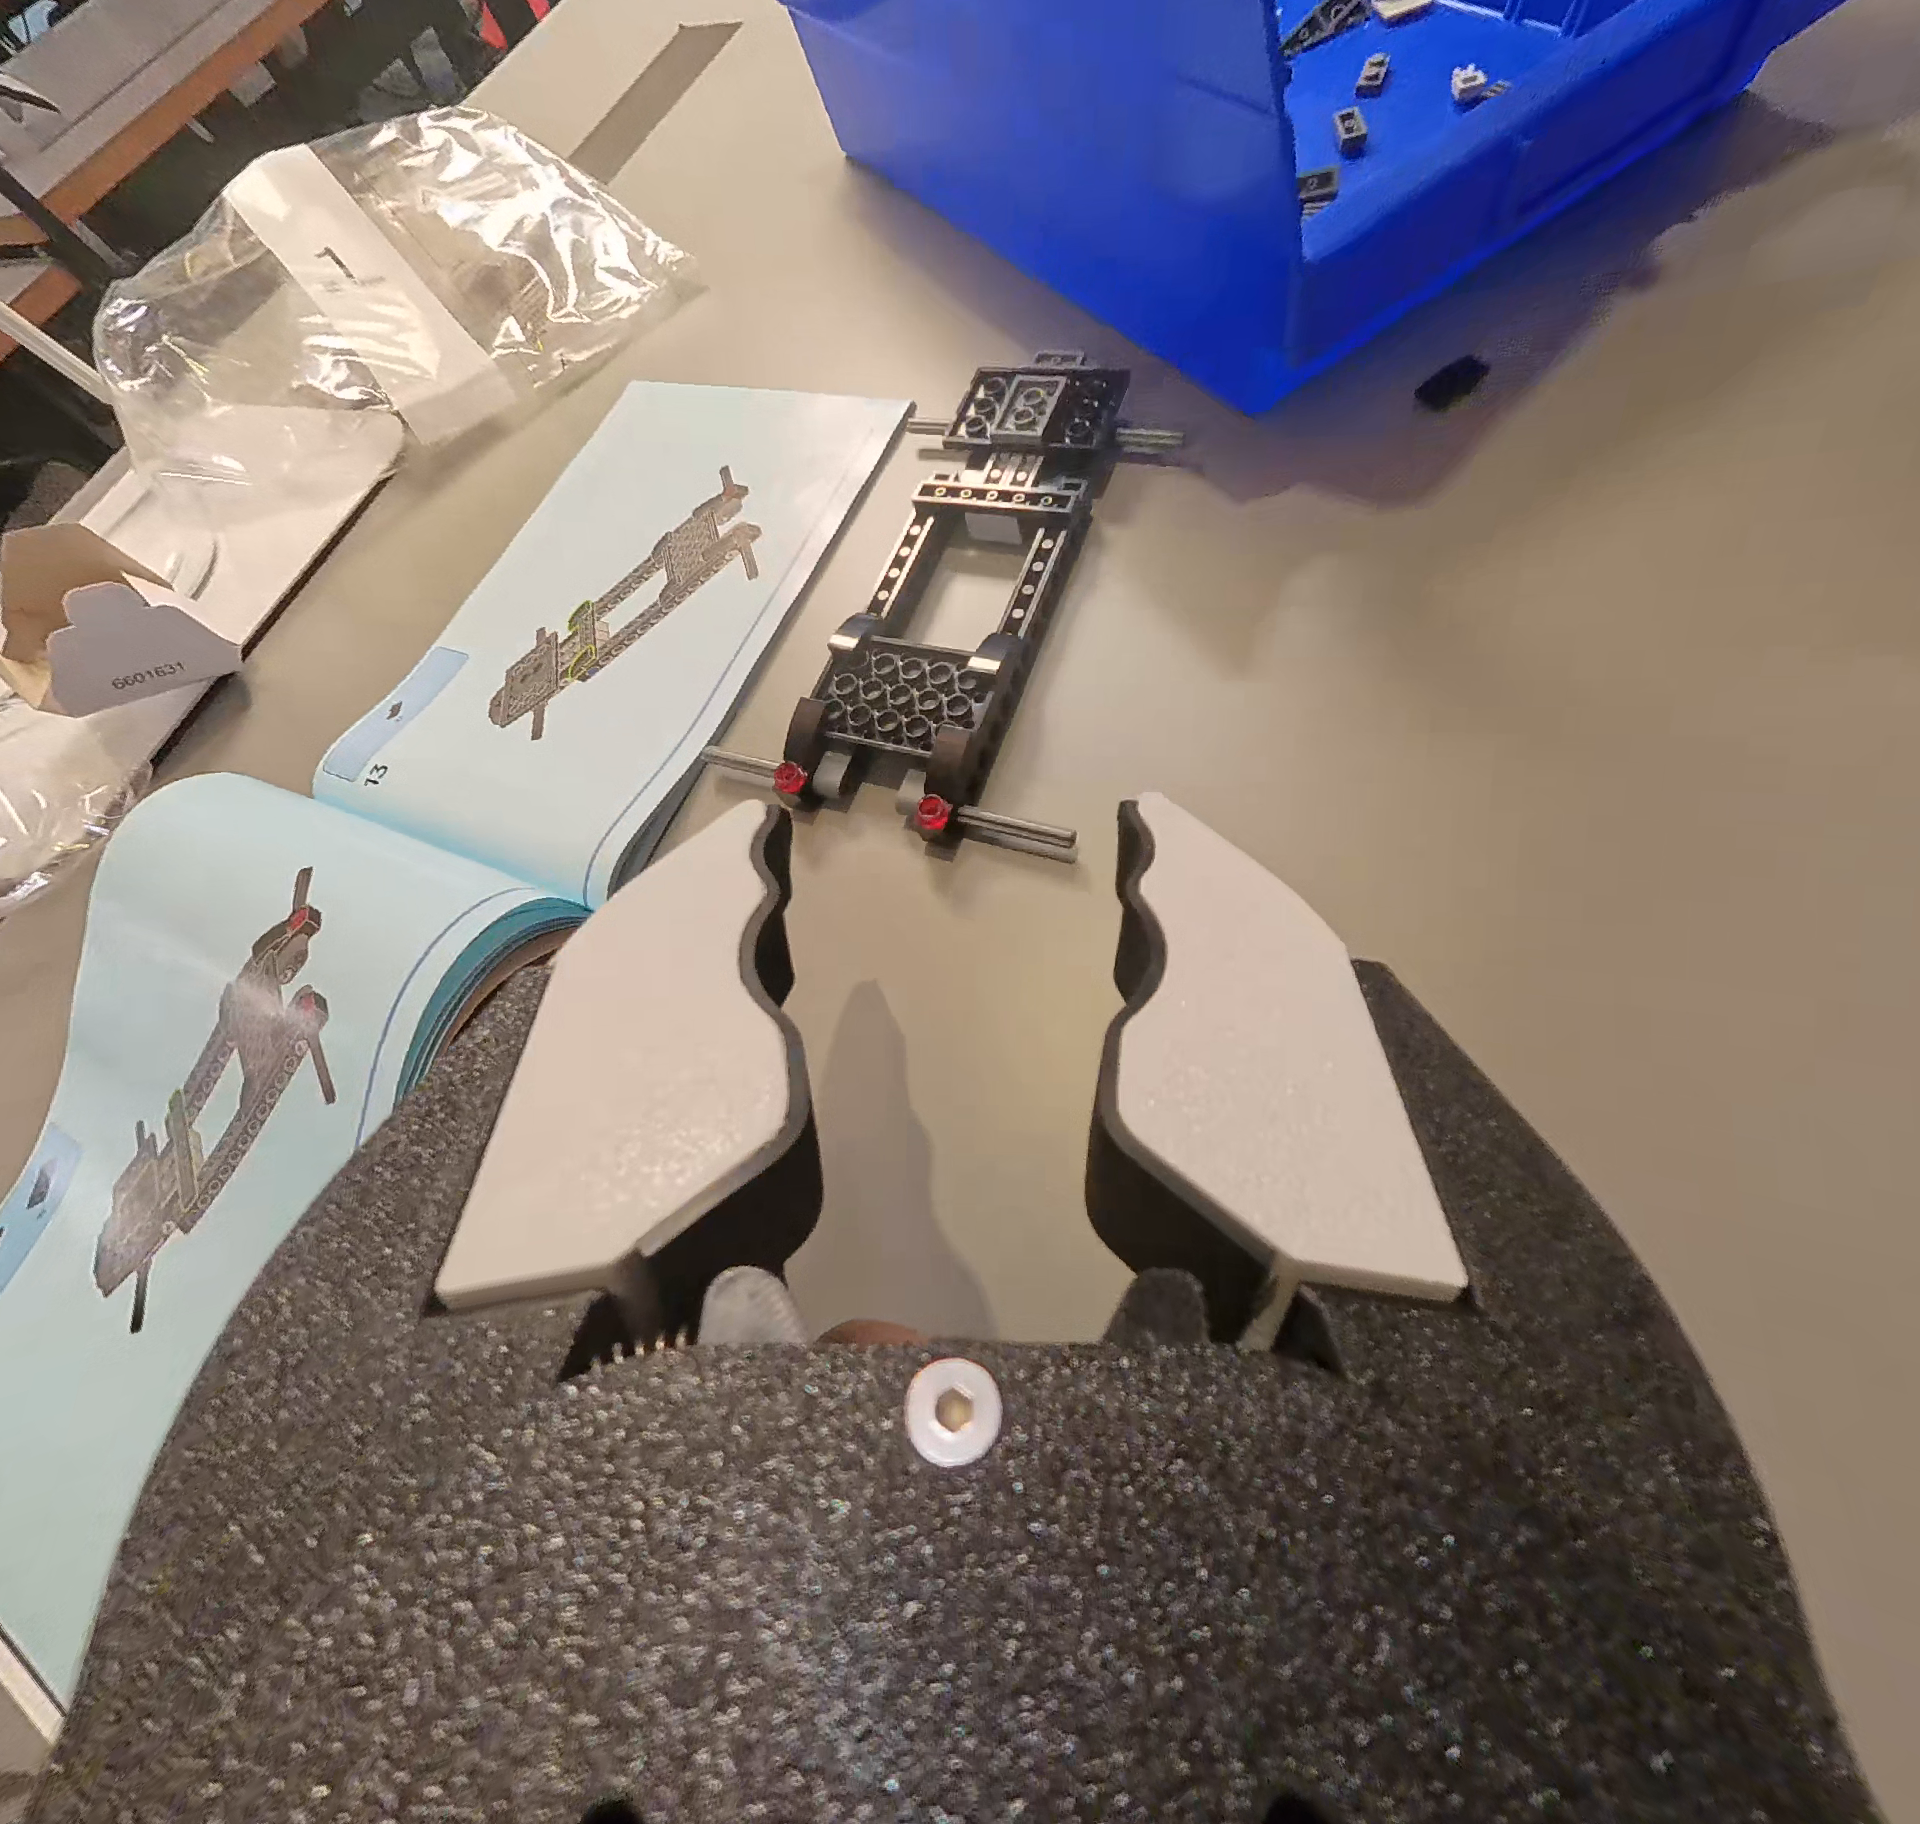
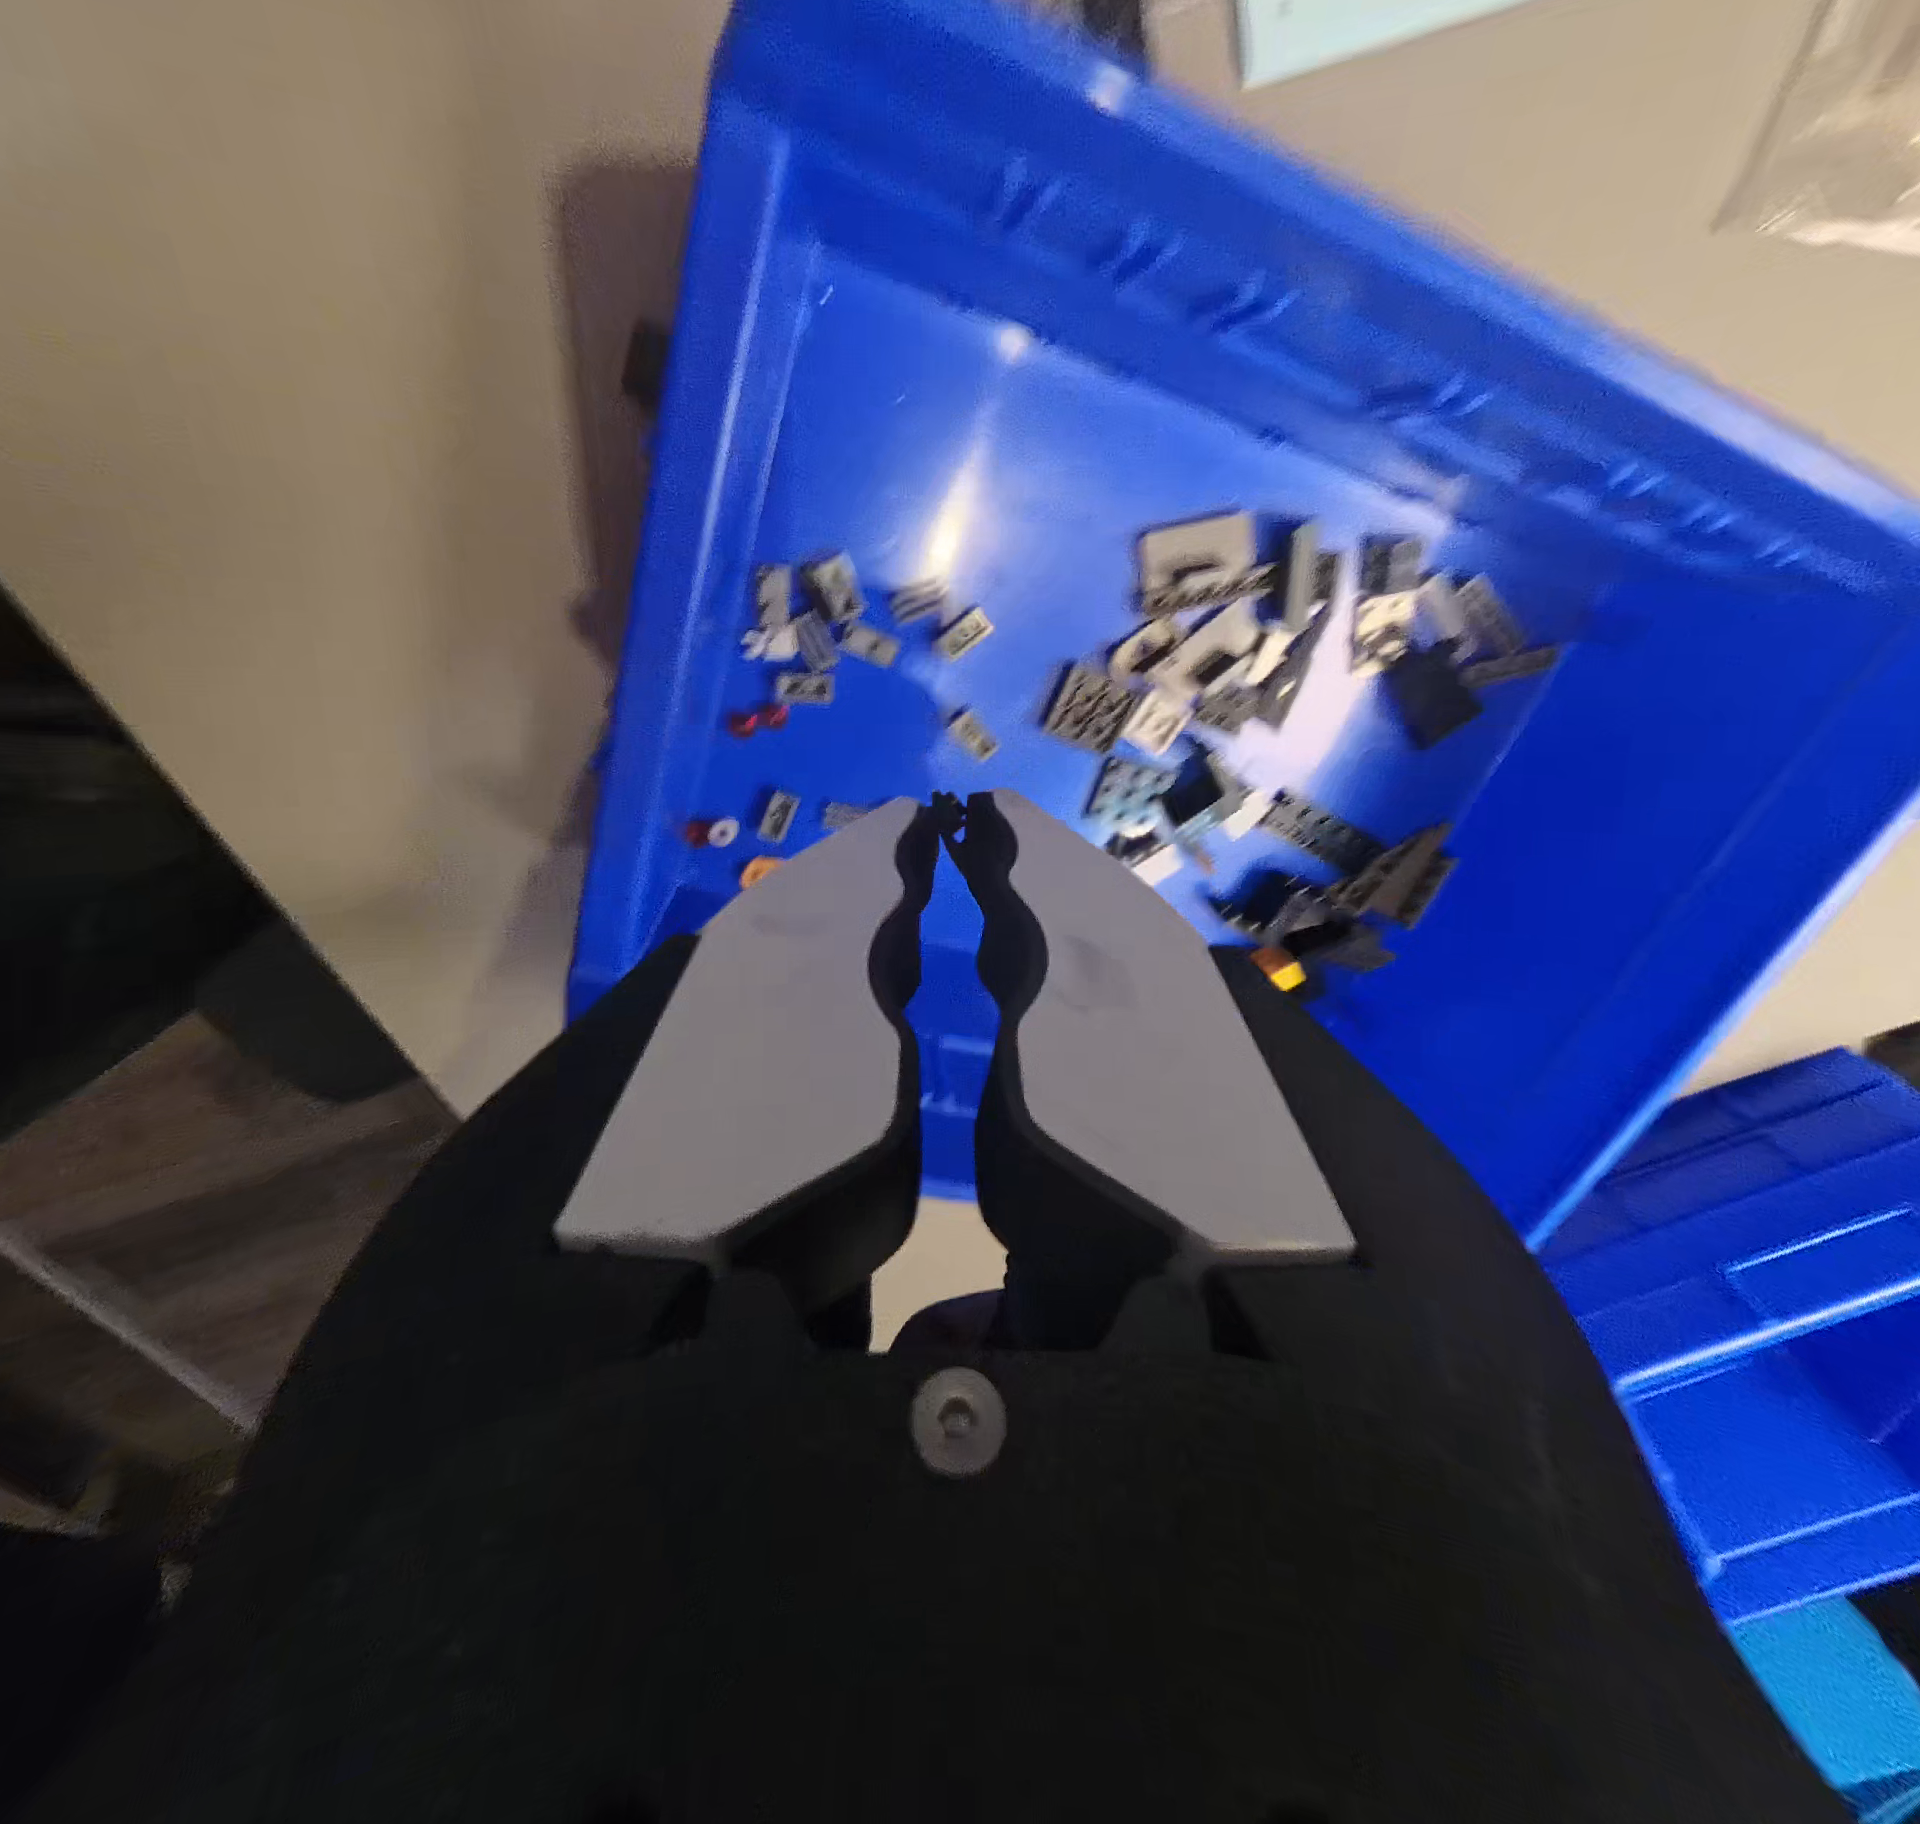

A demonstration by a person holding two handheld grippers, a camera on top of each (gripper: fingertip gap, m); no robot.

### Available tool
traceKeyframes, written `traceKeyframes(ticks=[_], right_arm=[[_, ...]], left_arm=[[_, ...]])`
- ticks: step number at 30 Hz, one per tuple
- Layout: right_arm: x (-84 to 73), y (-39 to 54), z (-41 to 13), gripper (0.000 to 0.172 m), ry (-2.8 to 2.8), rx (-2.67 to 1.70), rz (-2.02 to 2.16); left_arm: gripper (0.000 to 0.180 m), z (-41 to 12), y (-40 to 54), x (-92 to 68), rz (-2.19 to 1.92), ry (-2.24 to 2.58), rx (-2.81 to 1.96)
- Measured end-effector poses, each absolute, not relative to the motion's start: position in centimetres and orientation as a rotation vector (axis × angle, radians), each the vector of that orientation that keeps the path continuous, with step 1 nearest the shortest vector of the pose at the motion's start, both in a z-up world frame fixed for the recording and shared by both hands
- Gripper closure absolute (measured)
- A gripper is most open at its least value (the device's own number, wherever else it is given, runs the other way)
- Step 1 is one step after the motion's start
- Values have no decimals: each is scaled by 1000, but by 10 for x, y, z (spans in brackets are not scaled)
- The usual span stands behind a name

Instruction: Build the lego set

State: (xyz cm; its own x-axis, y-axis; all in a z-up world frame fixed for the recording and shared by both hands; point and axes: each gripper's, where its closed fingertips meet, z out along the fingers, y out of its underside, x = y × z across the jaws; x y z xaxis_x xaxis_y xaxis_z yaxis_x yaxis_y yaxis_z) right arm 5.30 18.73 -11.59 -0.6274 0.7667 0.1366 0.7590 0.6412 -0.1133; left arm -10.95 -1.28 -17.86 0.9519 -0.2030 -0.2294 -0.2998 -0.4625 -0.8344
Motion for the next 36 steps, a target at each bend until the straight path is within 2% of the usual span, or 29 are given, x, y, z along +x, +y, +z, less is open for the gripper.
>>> traceKeyframes(ticks=[11,21,24,31,36], right_arm=[[148,250,-156,166,-2710,-1555,-204],[177,333,-160,166,-2551,-1744,-334],[180,345,-152,166,-2475,-1799,-241],[117,260,-77,166,-2224,-1667,430],[61,156,-66,166,-2156,-1552,692]], left_arm=[[120,-174,-11,-105,85,343,-2044],[120,-185,-9,-101,64,345,-2067],[120,-182,-9,-100,49,339,-2052],[120,-169,-5,-88,7,336,-1996],[121,-158,-3,-72,-22,361,-1948]])
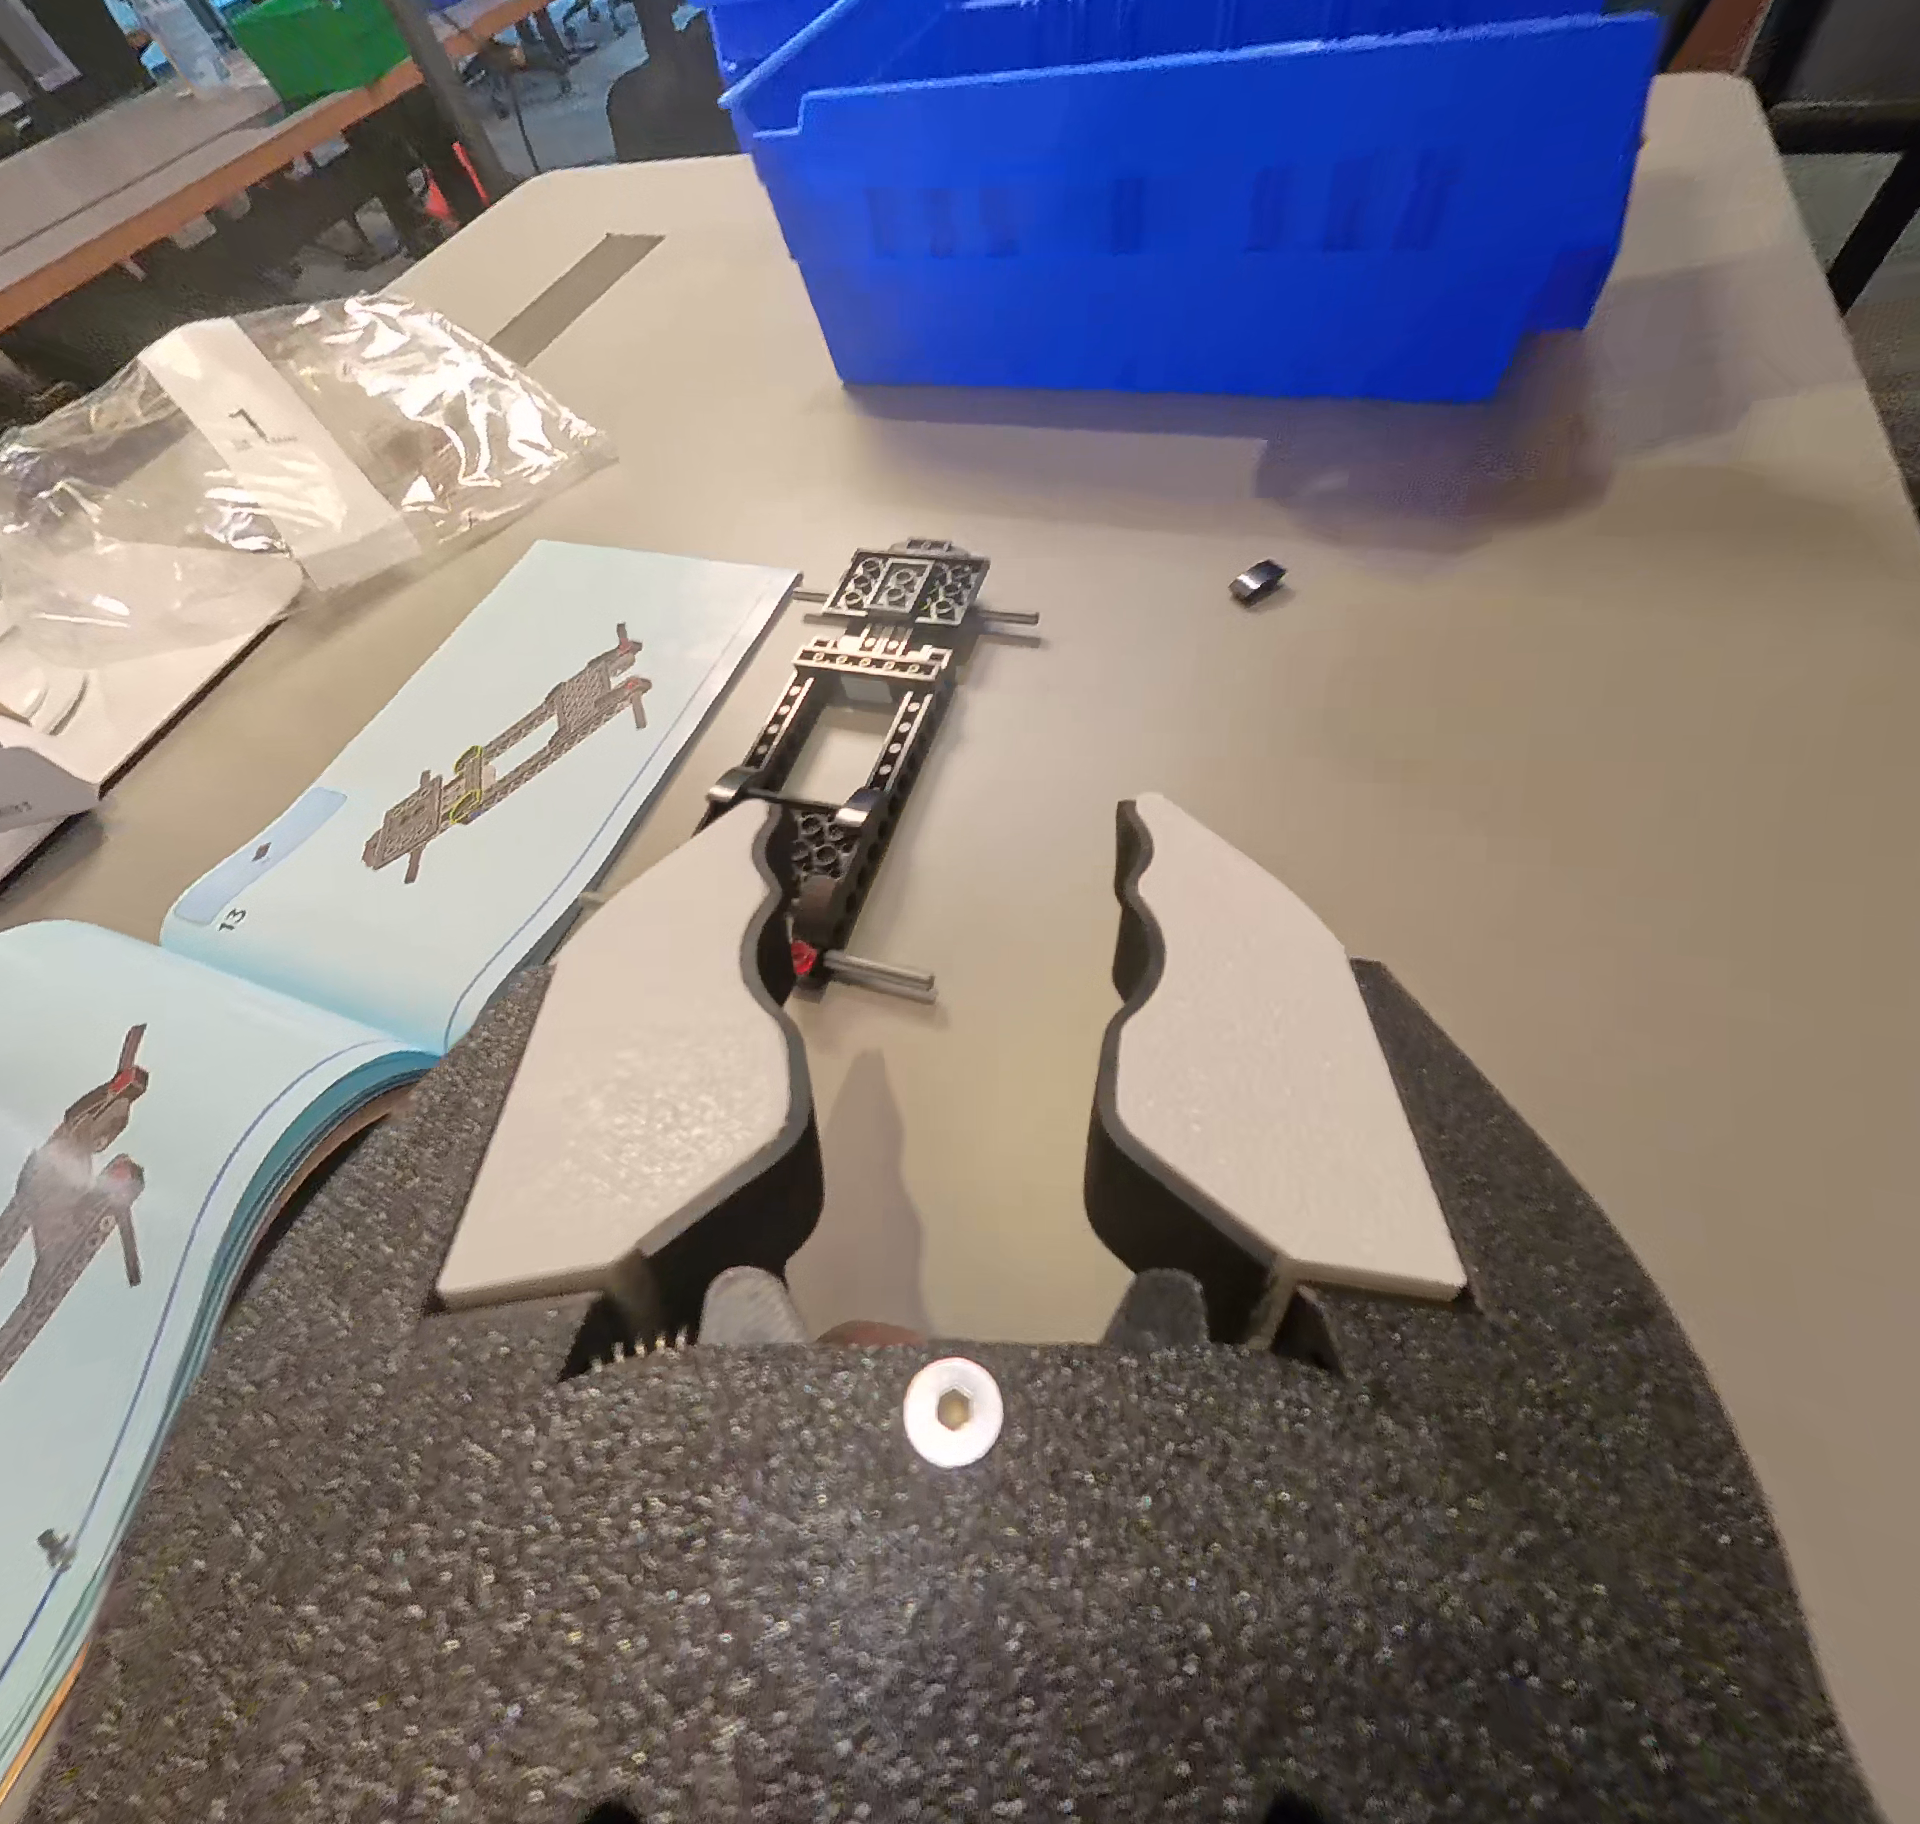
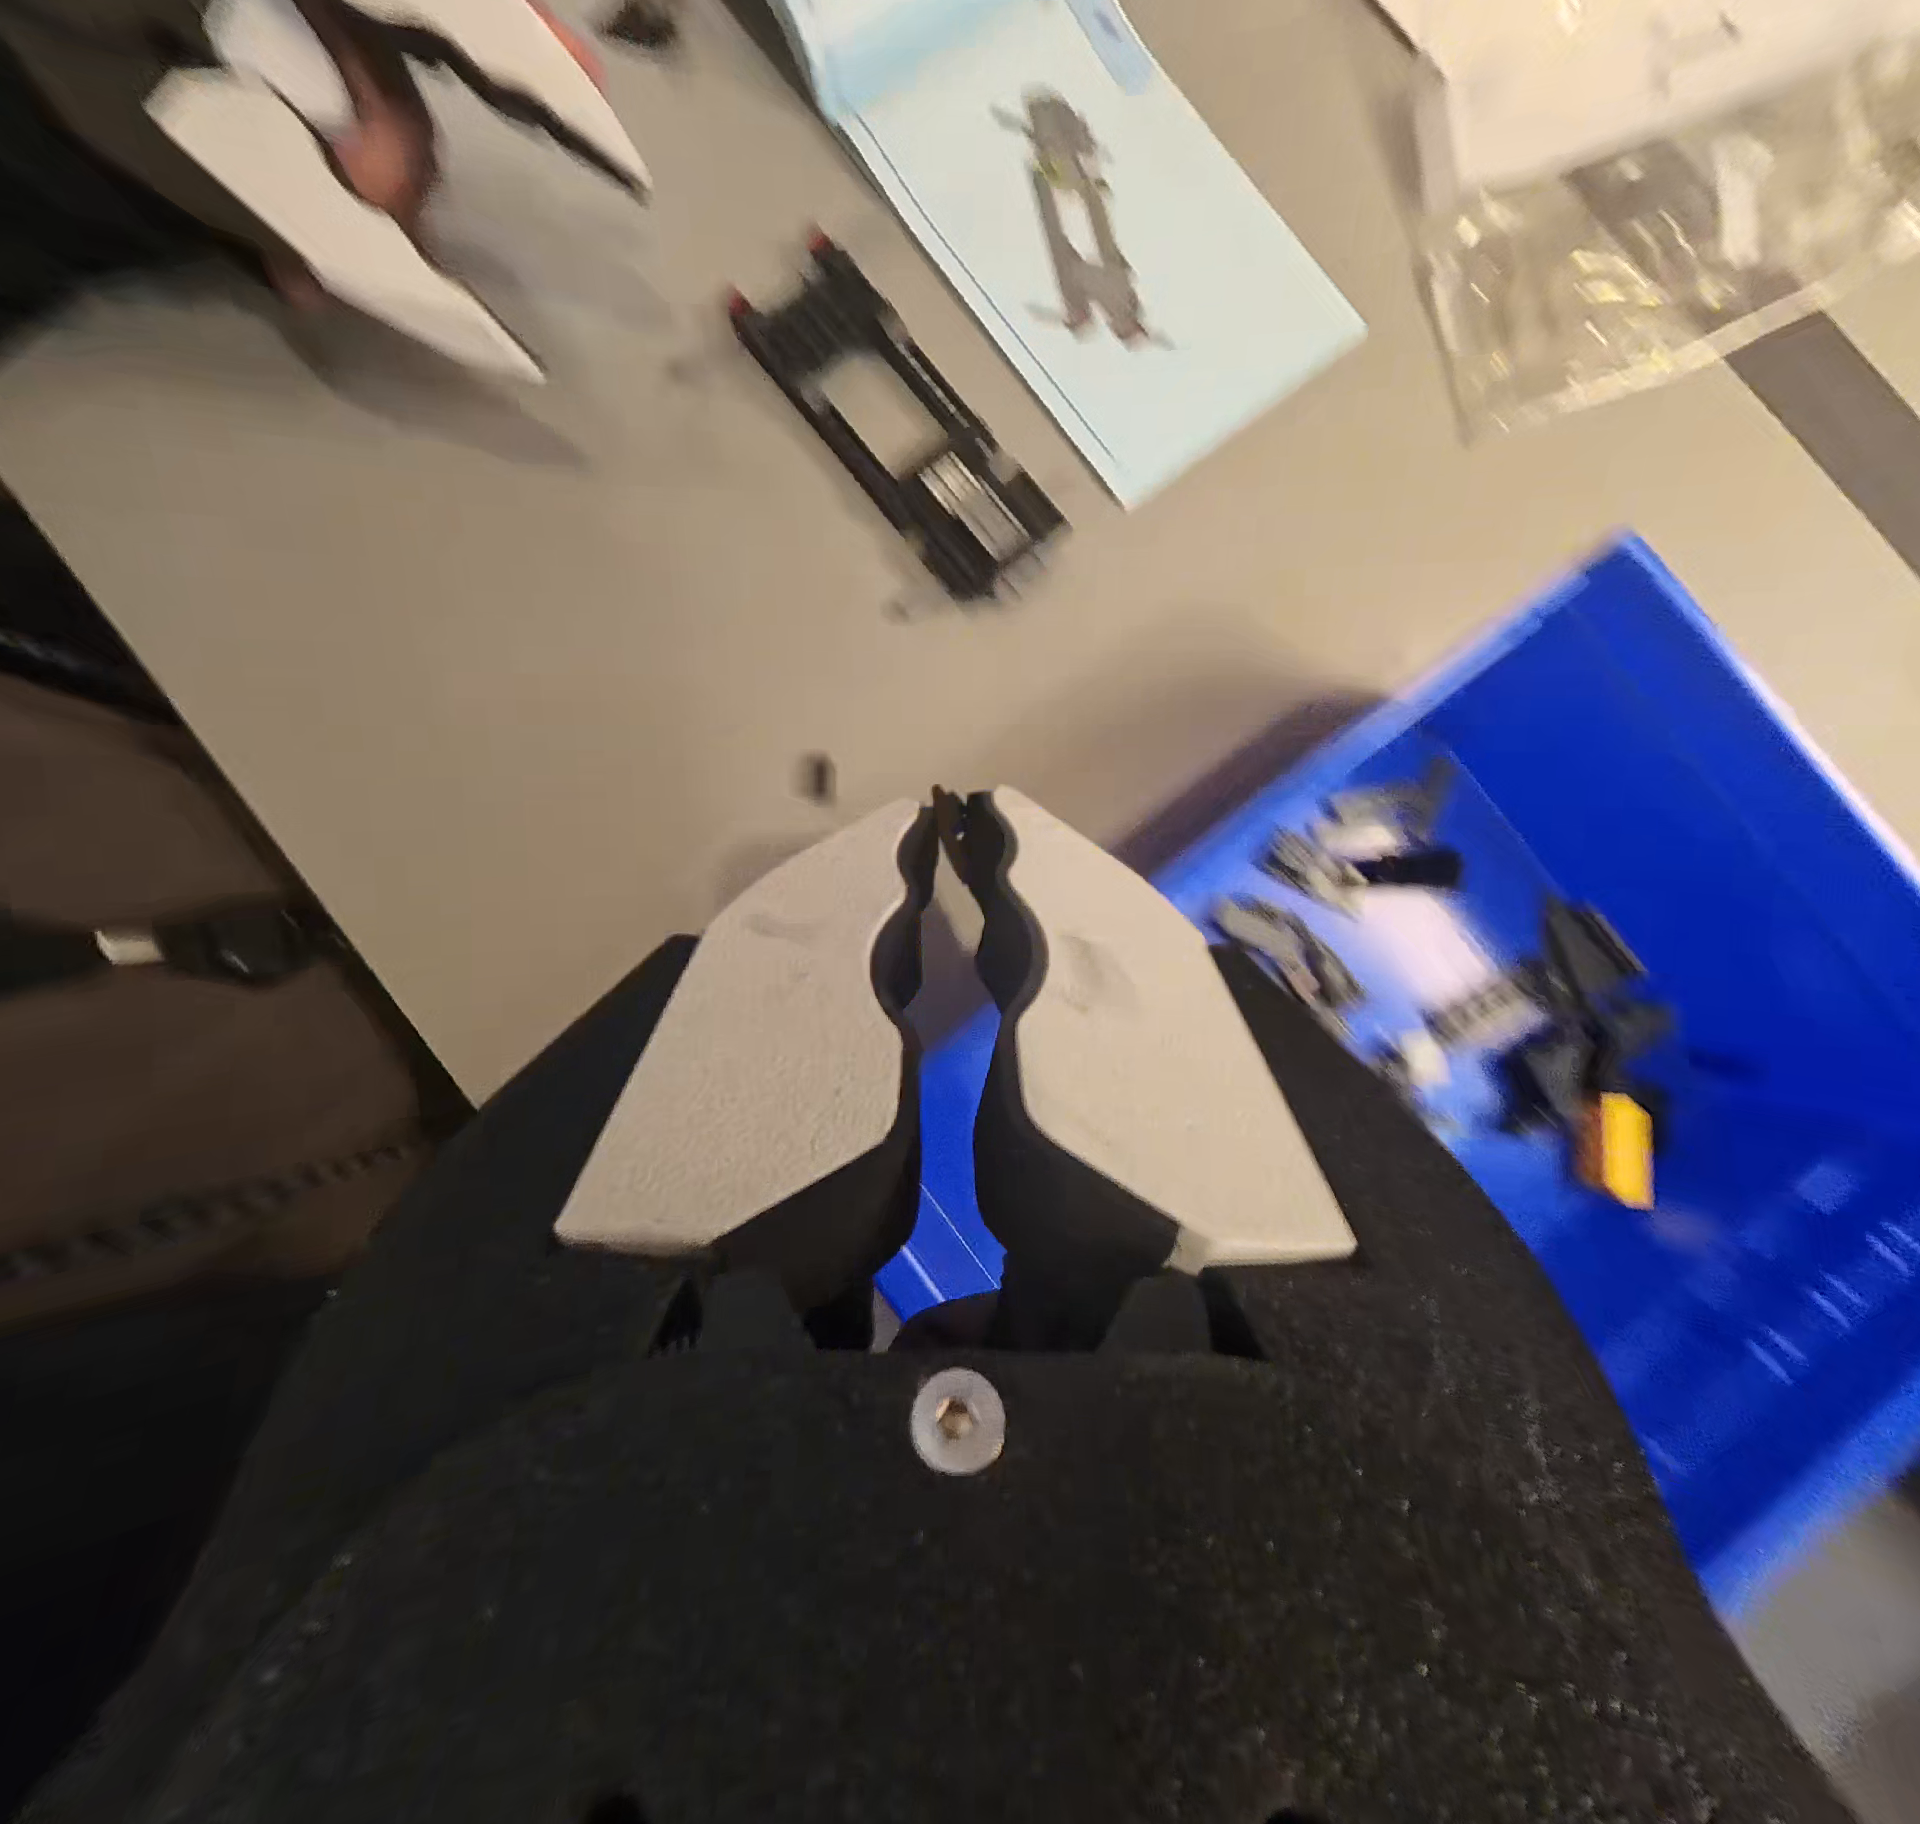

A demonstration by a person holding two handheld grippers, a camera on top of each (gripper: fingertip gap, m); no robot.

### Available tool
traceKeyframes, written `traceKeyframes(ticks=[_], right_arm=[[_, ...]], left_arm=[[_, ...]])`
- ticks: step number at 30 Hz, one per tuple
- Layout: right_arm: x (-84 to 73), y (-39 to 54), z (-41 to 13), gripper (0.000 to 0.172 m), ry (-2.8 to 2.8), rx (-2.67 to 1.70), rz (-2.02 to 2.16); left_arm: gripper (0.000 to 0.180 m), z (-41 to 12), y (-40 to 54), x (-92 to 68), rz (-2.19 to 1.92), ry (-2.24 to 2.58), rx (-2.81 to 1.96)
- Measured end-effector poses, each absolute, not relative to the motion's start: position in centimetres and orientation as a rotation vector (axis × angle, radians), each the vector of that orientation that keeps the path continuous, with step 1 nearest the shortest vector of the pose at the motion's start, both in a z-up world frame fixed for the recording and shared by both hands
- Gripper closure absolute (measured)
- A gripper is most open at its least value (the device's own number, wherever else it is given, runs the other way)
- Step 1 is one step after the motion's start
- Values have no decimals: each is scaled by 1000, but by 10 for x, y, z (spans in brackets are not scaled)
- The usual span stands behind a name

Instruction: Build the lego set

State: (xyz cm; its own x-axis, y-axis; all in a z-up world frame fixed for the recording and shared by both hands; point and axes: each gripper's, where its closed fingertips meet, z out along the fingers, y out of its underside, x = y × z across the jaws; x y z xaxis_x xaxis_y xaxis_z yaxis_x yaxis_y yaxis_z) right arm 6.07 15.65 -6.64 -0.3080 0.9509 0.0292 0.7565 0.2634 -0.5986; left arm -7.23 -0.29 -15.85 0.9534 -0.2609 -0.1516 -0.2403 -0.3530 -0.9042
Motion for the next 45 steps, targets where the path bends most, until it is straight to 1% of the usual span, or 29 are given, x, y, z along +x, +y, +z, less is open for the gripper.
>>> traceKeyframes(ticks=[4,8,13,16,23,29,33,38,45], right_arm=[[16,76,-91,166,-2145,-1505,907],[-26,37,-127,166,-2115,-1504,1043],[-68,63,-152,166,-1988,-1570,1080],[-76,65,-152,166,-1982,-1553,1161],[-92,91,-149,166,-2012,-1497,1189],[-67,63,-169,166,-2264,-1592,1434],[-38,35,-187,166,-2523,-1516,1404],[-3,21,-219,166,-2820,-1385,1212],[-9,24,-222,163,-2777,-1311,1133]], left_arm=[[121,-156,-4,-66,-38,361,-1936],[121,-158,-2,-71,-28,324,-1939],[121,-157,-2,-86,-44,221,-1929],[122,-156,-1,-91,-52,193,-1917],[122,-159,3,-94,-83,191,-1925],[124,-160,12,-91,-82,247,-1938],[126,-168,21,-74,-71,381,-1979],[126,-176,21,-65,-78,419,-2002],[127,-172,18,-68,-102,395,-1983]])
